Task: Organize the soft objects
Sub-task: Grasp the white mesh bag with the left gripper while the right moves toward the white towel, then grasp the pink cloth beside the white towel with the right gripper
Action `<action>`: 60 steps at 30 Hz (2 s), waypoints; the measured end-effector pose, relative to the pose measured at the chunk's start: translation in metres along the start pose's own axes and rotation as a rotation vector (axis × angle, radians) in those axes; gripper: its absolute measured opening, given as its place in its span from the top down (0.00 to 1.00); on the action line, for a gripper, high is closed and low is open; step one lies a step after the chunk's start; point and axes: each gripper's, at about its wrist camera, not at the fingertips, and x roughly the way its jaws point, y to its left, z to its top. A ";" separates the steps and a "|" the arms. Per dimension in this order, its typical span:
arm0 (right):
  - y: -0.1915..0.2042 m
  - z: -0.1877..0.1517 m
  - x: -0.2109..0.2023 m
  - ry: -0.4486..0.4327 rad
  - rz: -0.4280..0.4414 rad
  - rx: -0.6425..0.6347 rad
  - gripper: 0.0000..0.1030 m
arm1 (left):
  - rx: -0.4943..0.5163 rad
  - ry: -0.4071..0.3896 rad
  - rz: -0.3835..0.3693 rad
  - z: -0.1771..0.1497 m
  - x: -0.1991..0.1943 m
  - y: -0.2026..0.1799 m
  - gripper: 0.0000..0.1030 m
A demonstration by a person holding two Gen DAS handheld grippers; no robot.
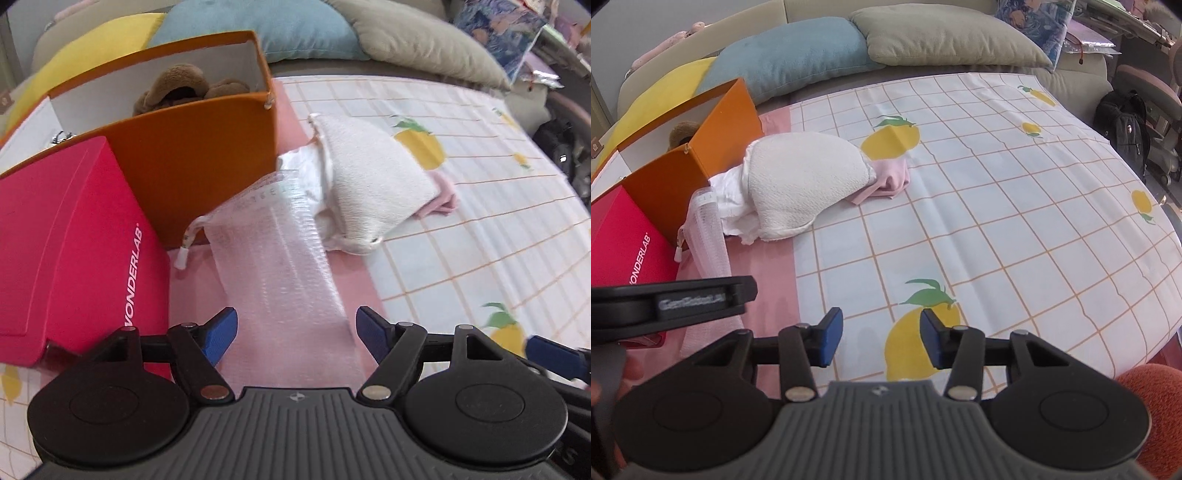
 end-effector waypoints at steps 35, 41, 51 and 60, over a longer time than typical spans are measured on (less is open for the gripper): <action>-0.002 0.105 0.111 -0.054 0.195 -0.754 0.39 | -0.057 0.044 -0.146 0.017 -0.012 0.015 0.97; -0.007 0.118 0.119 -0.016 0.244 -0.666 0.55 | -0.067 0.038 -0.137 0.015 -0.014 0.020 0.97; -0.003 0.110 0.109 -0.044 0.175 -0.661 0.94 | -0.069 0.010 -0.137 0.015 -0.027 0.026 0.97; 0.000 0.086 0.039 -0.107 0.154 -0.560 0.95 | -0.084 -0.025 -0.158 0.010 -0.048 0.035 0.97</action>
